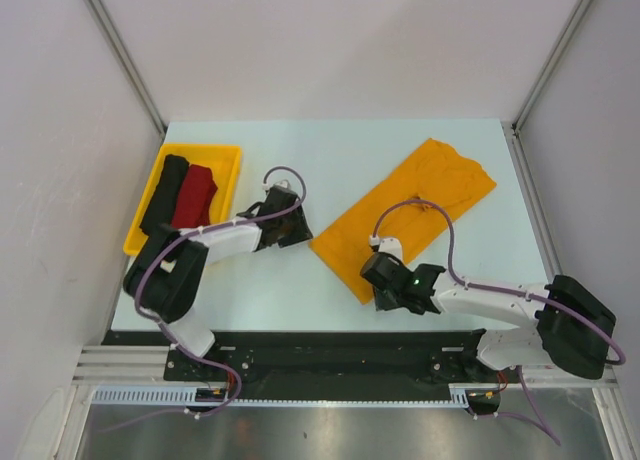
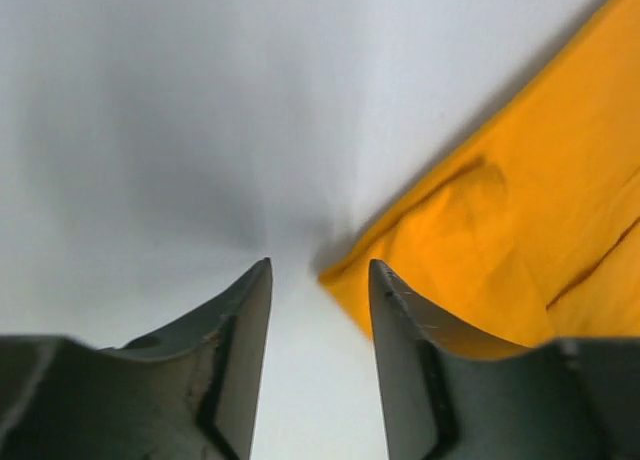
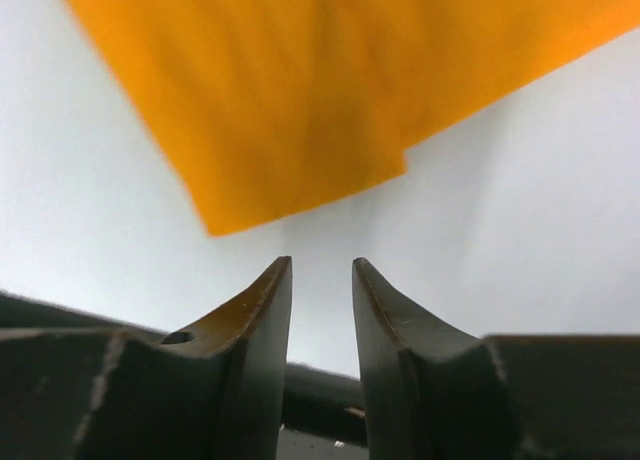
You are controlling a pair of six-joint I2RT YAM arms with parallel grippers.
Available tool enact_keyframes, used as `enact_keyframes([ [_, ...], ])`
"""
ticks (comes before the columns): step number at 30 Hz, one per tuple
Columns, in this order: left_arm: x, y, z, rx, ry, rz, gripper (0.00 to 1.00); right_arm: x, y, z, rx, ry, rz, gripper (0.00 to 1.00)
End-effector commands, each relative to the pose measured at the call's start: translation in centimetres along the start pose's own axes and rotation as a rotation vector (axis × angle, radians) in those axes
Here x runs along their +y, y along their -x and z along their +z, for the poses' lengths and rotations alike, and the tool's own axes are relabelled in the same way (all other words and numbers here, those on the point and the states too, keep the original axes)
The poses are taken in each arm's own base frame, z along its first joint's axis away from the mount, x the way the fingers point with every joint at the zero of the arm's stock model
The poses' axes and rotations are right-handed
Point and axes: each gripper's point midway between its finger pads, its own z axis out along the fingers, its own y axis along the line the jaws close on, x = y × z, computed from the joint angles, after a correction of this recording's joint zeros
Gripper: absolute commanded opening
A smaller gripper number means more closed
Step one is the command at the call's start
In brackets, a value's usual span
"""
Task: Roll the t-shirts
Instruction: Roll the T-shirt to the center of the board.
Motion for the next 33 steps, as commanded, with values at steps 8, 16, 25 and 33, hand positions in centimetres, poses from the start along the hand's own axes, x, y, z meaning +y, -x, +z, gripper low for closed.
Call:
enact_keyframes([
  [8,-0.5,-1.7,-2.8,-0.063,-0.155,-0.170,0.52,4.9,1.7,-0.8,-0.120,-0.107,-0.290,0.38],
  [16,-0.3,-1.9,-1.9,-0.058,-0.133,-0.201,0.51,5.2,1.5,0.7,-0.114,-0.163,-0.378,0.37],
  [25,-0.4,-2.5,-0.8,-0.027,-0.110,-0.202,0.47,5.0,1.1,1.6,-0.108,-0.191,-0.421,0.31],
  [33,-0.3,-2.3,0.3,-0.043,-0.065,-0.198,0.43,5.1,1.3,1.5,-0.113,-0.187,-0.424,0.20],
])
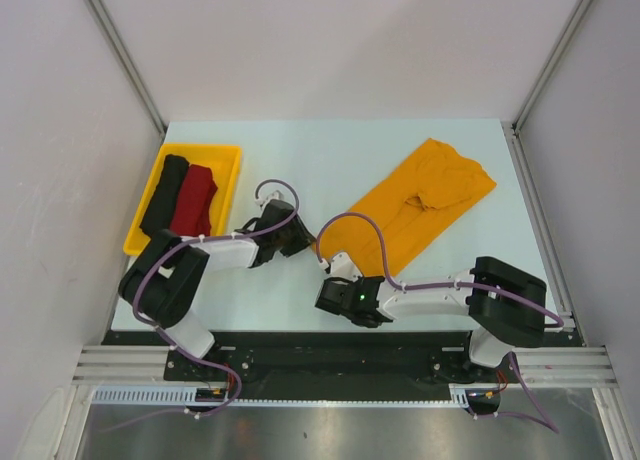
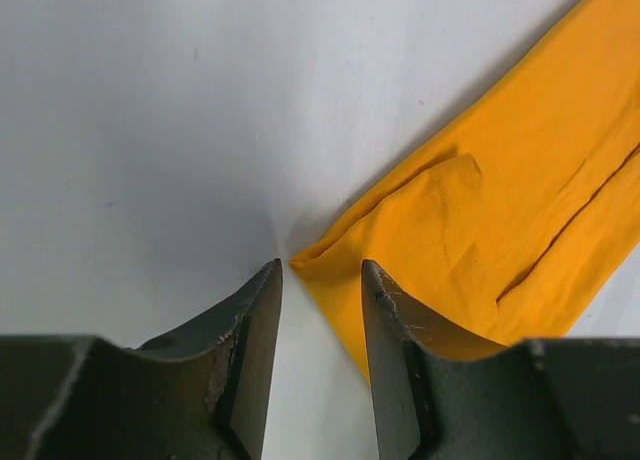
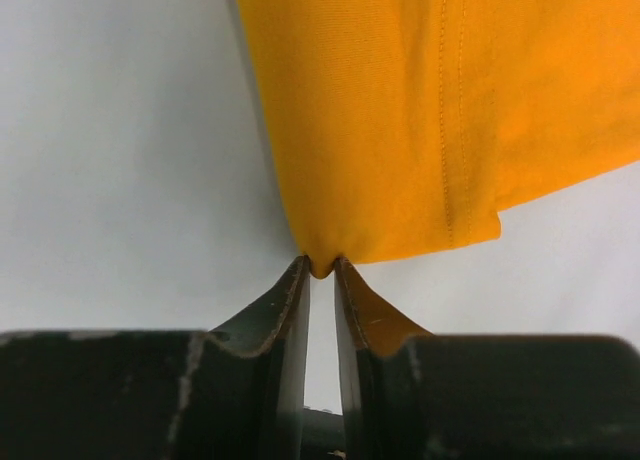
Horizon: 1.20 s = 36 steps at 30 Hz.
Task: Roll the t-shirts
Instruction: Roll the T-shirt to the center of the board.
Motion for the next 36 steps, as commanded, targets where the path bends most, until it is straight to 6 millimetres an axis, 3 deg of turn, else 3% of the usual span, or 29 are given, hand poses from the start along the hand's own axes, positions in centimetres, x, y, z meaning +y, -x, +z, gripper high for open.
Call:
enact_keyframes([
  [1,0.3,-0.1,0.8,-0.013,0.043,0.008,0.42,0.0,2.1,-0.6,-0.062,-0.006,0.024,0.19],
  [5,0.4,-0.1,0.8,-0.022,0.067,0.019,0.38,-0.1,2.5,-1.0,-0.062,0.025,0.046,0.14],
  [11,0.4,-0.1,0.5,-0.036,0.097,0.032,0.23,0.1,3.5,-1.9,-0.066,0.096,0.089,0.09],
  [20,-1.5,0.8,-0.1,-0.044,0.110,0.069,0.04,-0.9,3.7,-2.3,-0.041,0.196,0.198,0.06],
  [24,-3.3,1.3,-0.1,-0.051,0.097,0.083,0.03,-1.5,3.5,-2.3,-0.031,0.241,0.259,0.06],
  [36,-4.9,2.2,1.0,-0.031,0.133,0.102,0.00,-3.5,1.4,-1.5,0.034,0.270,0.392,0.05],
])
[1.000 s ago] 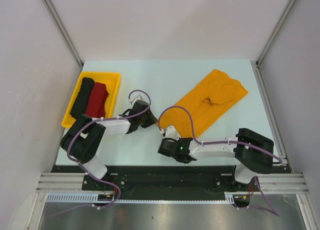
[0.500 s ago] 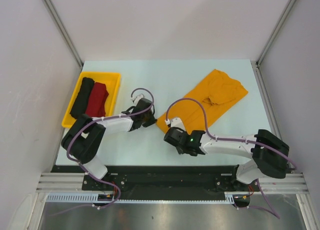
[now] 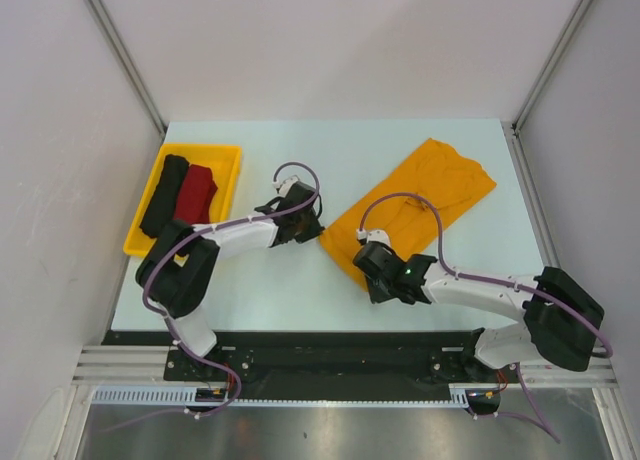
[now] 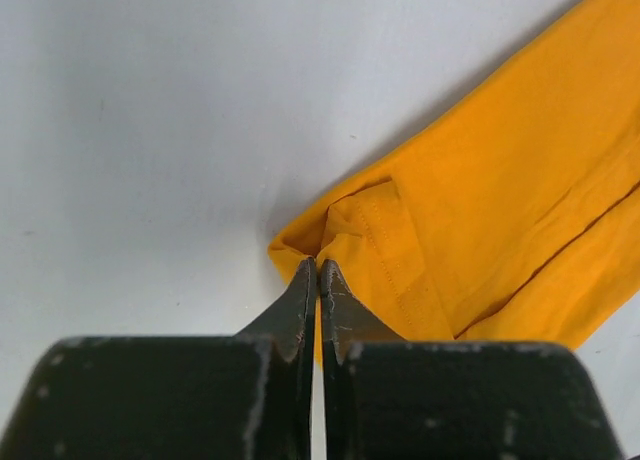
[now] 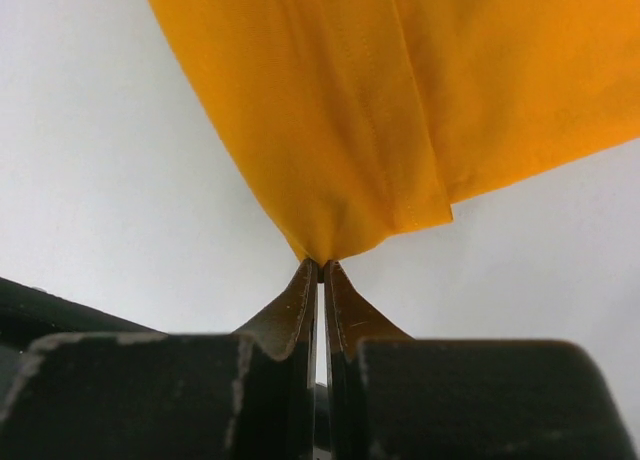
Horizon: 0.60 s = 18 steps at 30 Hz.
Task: Roll the t-shirts
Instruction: Roll the T-shirt to the center of the board.
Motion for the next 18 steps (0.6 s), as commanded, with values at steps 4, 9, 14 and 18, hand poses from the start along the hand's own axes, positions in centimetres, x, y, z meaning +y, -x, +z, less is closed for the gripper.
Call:
enact_keyframes([
  [4,-1.6,1.1,0.6,-0.008,0.022,0.031,0.00,-1.3,0.8,-0.5,-0.017,0.034,0.126,0.05],
  [9,-3.1,1.8,1.0,-0.014,0.010,0.037,0.00,-2.4,0.8,-0.5,-0.004,0.021,0.166,0.06],
  [14,-4.3,2.4,2.0,-0.017,0.012,0.059,0.00,-3.6,0.4,0.0,0.026,-0.013,0.203,0.05],
  [18,-4.5,2.3,2.8,-0.010,0.027,0.072,0.00,-4.1,0.2,0.3,0.032,-0.031,0.229,0.06],
])
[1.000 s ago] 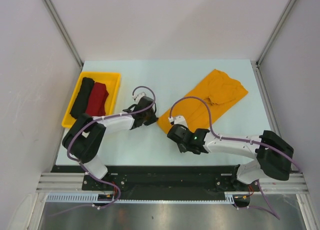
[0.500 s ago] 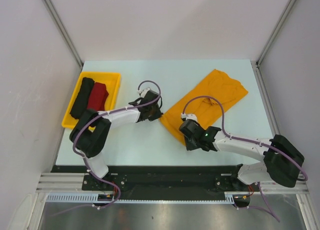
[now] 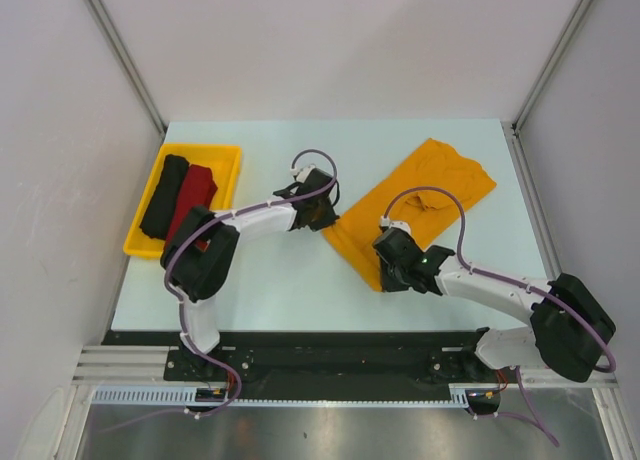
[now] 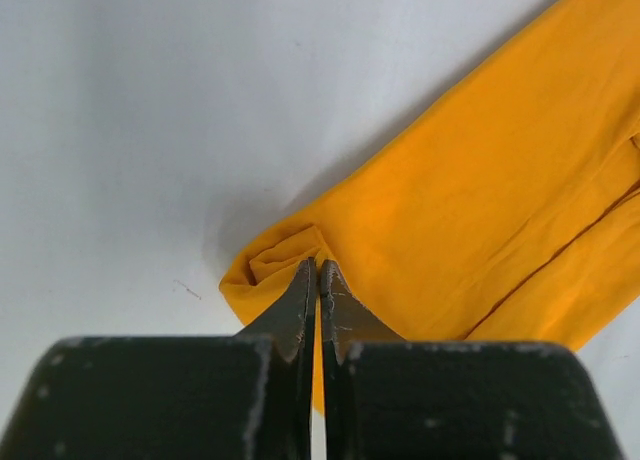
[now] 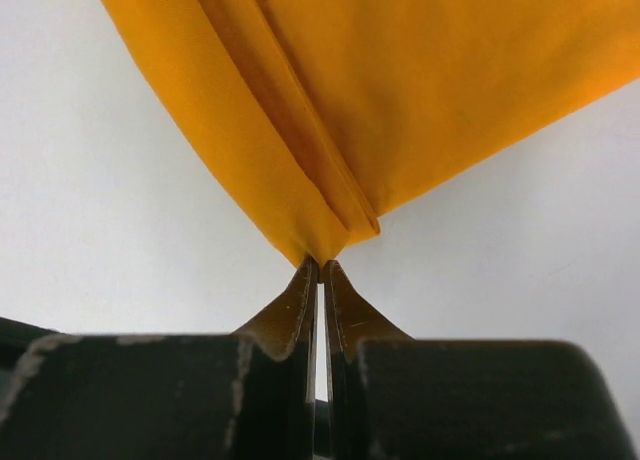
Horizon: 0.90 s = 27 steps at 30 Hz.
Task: Roll the t-shirts
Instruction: Roll the T-shirt to the center of the board.
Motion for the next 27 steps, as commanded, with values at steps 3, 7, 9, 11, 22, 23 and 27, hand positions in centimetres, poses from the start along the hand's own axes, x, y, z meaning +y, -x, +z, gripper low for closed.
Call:
enact_keyframes([
  [3,-0.7,1.1,1.0,-0.031,0.023,0.032,0.00,-1.3,-0.5,0.0,0.010,-0.047,0.039,0.07],
  [7,-0.5,1.0,1.5,-0.027,0.039,0.036,0.00,-1.4,0.5,-1.6,-0.053,-0.039,0.048,0.19],
  [9,-0.4,0.8,1.8,-0.023,0.042,0.038,0.00,-1.1,1.3,-2.6,-0.105,-0.030,0.042,0.26],
  [11,-0.4,0.6,1.8,-0.021,0.041,0.039,0.00,-0.8,2.3,-4.0,-0.169,-0.023,0.040,0.28],
  [22,-0.6,0.5,2.0,-0.019,0.038,0.040,0.00,6.1,8.8,-4.0,-0.346,0.029,-0.152,0.26],
  [23,-0.7,0.5,2.0,-0.019,0.038,0.040,0.00,6.1,8.7,-3.1,-0.333,0.014,-0.162,0.27],
  [27,-0.6,0.3,2.2,-0.014,0.041,0.040,0.00,6.3,9.8,-1.1,-0.330,0.030,-0.152,0.32],
])
